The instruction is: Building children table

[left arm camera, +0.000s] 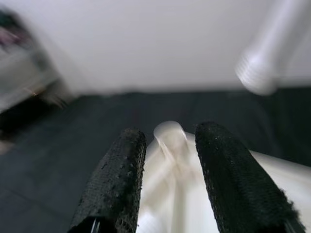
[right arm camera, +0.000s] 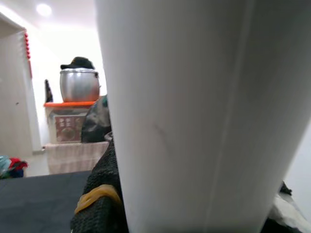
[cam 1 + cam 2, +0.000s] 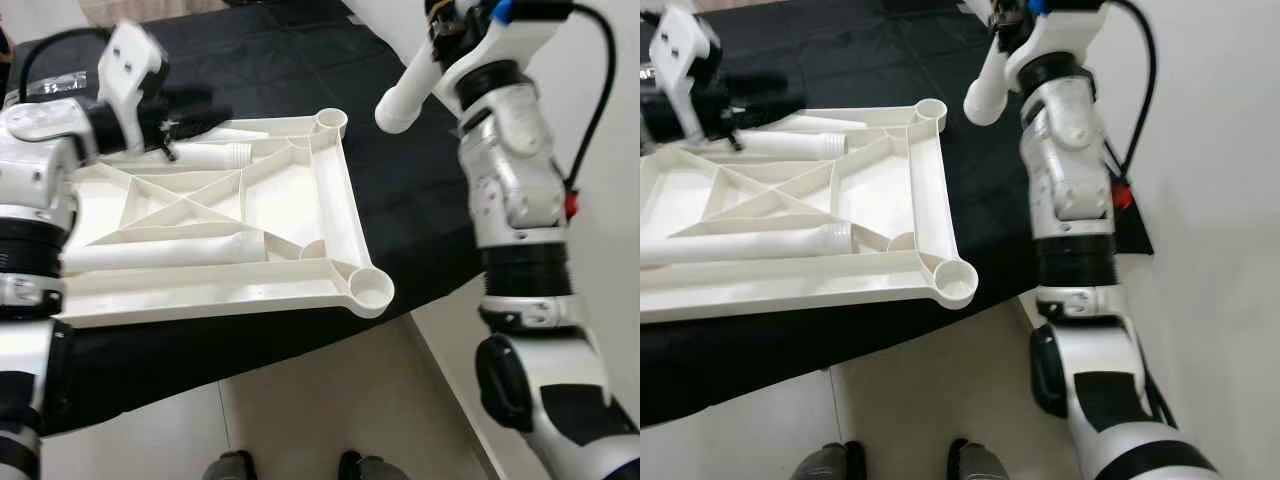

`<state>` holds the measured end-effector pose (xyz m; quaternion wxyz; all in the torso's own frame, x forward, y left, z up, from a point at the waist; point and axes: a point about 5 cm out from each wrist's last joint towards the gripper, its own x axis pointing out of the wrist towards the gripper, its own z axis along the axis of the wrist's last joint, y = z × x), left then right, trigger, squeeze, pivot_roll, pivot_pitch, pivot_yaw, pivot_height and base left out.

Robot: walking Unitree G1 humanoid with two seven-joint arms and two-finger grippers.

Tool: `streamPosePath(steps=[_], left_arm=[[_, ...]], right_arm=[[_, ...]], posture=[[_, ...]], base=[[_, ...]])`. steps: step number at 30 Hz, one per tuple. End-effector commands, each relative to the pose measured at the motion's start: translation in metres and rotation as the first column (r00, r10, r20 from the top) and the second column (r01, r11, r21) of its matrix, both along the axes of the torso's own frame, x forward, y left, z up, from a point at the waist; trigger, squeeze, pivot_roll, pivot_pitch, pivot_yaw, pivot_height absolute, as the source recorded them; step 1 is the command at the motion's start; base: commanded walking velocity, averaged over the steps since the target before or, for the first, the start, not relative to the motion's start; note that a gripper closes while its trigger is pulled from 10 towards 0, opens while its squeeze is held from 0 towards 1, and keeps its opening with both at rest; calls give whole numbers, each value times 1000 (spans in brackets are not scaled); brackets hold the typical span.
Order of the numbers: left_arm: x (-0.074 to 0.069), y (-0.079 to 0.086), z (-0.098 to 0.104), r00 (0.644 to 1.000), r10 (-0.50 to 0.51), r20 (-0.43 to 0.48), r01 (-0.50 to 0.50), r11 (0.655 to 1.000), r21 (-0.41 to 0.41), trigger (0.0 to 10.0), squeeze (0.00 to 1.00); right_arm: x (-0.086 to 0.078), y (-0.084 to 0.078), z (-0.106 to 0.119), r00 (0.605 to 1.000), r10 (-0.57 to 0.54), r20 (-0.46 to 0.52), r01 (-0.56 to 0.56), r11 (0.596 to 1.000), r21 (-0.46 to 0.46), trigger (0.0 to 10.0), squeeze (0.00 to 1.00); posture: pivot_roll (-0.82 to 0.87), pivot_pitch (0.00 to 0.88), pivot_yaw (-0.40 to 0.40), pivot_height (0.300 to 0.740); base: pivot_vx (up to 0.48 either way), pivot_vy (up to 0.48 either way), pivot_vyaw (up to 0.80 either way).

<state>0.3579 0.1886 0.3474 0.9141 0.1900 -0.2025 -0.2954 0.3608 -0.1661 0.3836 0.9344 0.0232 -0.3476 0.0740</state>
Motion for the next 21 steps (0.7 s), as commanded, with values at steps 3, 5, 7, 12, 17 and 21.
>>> streamPosePath(steps=[3, 5, 7, 12, 17, 21], left_arm=[[-21, -25, -13, 985, 148, 89, -137, 983, -118, 10000, 0], [-30, -35, -24, 984, 169, 54, -153, 962, -226, 10000, 0], [-37, -42, -29, 982, 178, 66, -160, 963, -219, 10000, 0], [-57, -66, -55, 990, 144, 14, -136, 960, -246, 10000, 0], [-72, -82, -70, 996, 85, -42, -93, 957, -275, 10000, 0], [-101, -108, -92, 993, -40, -112, 7, 961, -277, 10000, 0]], right_arm=[[-11, -9, -3, 993, 115, -10, -114, 993, 25, 10000, 0], [-12, -8, -16, 979, 186, -85, -187, 982, -5, 10000, 0], [-15, -7, -24, 959, 244, -142, -253, 967, -43, 10000, 0], [-27, -10, -42, 857, 423, -295, -480, 864, -154, 10000, 0], [-36, -18, -31, 805, 529, -268, -579, 799, -163, 10000, 0], [-48, -28, -9, 748, 635, -191, -663, 730, -168, 10000, 0]], posture=[[54, 146, -9, 740], [51, 141, -2, 740], [48, 138, -1, 740], [55, 127, -2, 740], [61, 128, -4, 740], [63, 124, -9, 740]], base=[[0, 0, 0], [0, 0, 0], [0, 0, 0], [0, 0, 0], [0, 0, 0], [0, 0, 0]])
